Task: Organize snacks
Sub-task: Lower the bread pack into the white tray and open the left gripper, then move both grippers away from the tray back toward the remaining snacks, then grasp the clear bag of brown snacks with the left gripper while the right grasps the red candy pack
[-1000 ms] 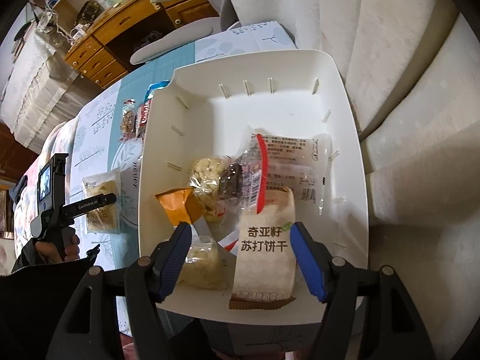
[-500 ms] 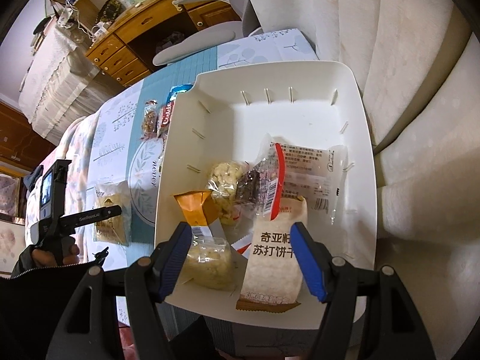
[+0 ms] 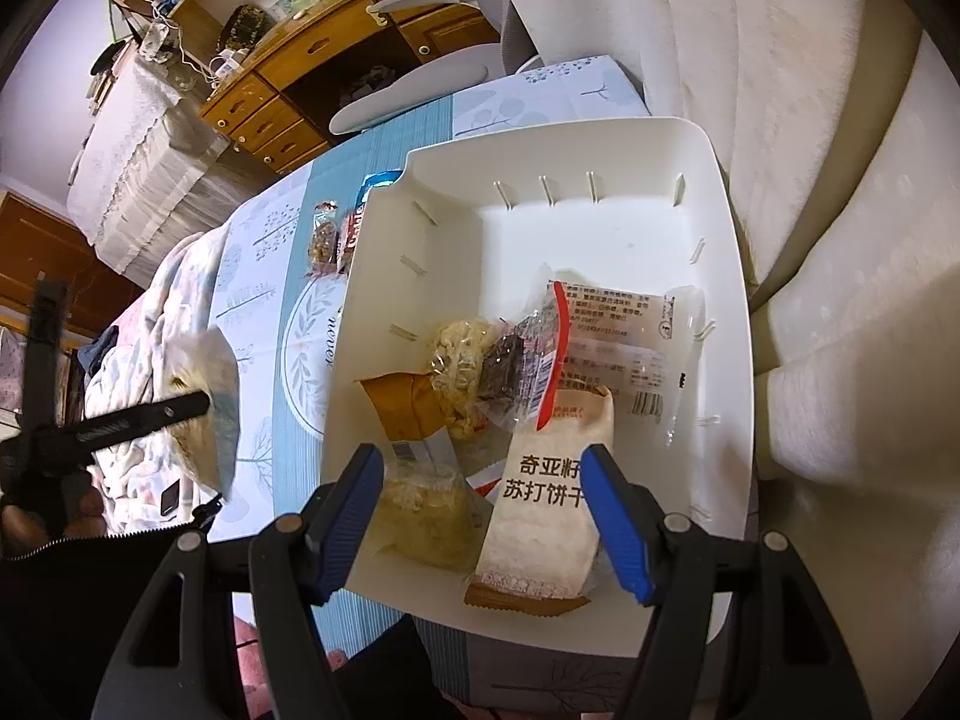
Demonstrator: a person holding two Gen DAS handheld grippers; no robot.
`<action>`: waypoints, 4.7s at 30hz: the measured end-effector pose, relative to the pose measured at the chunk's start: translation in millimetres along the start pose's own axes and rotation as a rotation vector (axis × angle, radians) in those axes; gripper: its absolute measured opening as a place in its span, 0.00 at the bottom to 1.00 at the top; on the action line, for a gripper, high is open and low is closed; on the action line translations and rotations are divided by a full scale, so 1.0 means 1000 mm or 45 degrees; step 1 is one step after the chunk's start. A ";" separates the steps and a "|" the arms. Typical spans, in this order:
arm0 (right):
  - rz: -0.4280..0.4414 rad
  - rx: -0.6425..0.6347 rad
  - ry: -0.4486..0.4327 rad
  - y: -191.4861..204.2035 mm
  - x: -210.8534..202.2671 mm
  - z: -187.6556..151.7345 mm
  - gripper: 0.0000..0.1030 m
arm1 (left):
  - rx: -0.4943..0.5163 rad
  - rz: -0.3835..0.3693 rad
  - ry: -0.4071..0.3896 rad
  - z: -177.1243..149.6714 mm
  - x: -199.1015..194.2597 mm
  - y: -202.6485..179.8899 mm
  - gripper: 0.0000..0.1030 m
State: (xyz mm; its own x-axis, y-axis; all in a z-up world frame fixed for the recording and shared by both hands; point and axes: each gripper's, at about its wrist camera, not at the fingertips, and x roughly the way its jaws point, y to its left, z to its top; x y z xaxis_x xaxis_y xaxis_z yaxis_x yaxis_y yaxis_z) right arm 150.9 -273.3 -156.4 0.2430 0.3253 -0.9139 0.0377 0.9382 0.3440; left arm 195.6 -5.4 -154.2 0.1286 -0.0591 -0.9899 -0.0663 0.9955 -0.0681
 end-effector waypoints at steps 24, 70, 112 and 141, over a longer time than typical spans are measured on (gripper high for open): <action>0.045 0.061 0.089 -0.031 0.009 -0.021 0.67 | 0.400 -0.216 -0.099 0.032 -0.024 -0.161 0.67; 0.118 0.875 -0.053 0.120 0.049 -0.110 0.68 | 0.507 -0.258 -0.254 -0.001 -0.054 0.114 0.80; -0.022 1.221 -0.514 0.125 0.174 0.022 0.68 | 0.617 -0.238 -0.206 0.161 0.122 0.058 0.83; -0.087 0.979 -0.505 0.102 0.198 0.060 0.46 | 0.591 -0.250 -0.286 0.167 0.170 0.016 0.73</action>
State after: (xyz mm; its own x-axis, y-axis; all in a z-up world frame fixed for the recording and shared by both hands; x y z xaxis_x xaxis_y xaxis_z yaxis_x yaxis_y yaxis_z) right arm 261.2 -120.0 -289.0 0.5309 0.0719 -0.8444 0.6743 0.5678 0.4722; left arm 381.2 13.0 -303.4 0.3056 -0.2800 -0.9100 0.4172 0.8985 -0.1364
